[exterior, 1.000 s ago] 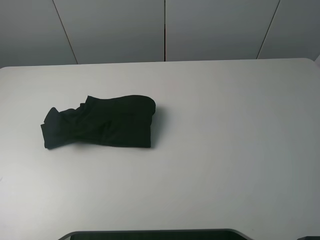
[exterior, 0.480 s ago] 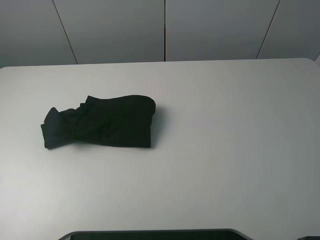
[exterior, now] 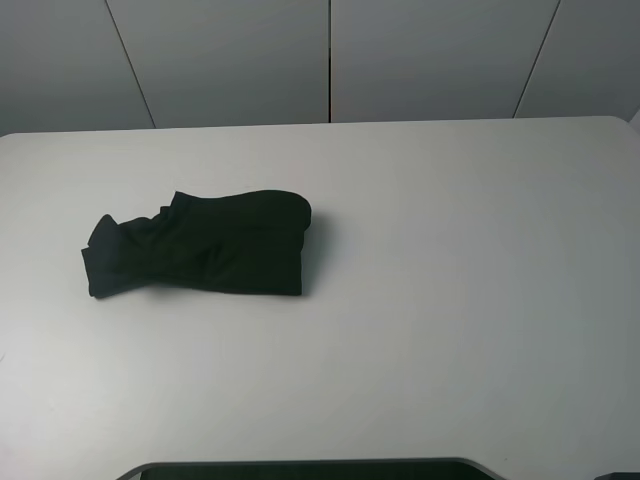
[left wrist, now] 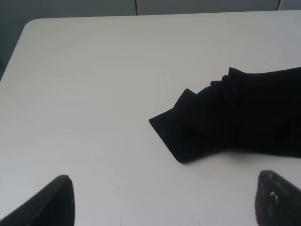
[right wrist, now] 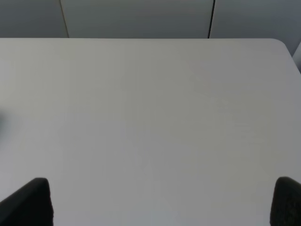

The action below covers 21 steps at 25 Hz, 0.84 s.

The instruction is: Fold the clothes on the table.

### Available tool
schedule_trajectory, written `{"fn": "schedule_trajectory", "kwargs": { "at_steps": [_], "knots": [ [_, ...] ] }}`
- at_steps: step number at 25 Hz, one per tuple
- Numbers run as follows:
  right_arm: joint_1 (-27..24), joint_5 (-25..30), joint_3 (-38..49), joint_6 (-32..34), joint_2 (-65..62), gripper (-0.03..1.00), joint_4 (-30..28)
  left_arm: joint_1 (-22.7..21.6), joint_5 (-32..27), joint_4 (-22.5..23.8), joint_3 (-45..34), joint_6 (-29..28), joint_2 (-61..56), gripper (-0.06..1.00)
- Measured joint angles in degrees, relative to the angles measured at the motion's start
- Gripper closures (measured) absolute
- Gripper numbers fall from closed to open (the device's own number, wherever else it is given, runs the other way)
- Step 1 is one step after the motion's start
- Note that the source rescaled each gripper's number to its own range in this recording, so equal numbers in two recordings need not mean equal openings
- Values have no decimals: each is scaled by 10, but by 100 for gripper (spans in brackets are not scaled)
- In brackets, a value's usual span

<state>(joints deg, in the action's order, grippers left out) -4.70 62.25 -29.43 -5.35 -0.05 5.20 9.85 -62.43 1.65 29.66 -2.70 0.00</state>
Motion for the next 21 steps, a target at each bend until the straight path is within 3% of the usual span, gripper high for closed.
{"fn": "schedule_trajectory", "kwargs": {
  "at_steps": [21],
  "knots": [
    [0,0,0,0,0,-3,0,0,0,0,0,0,0,-4]
  ]
}}
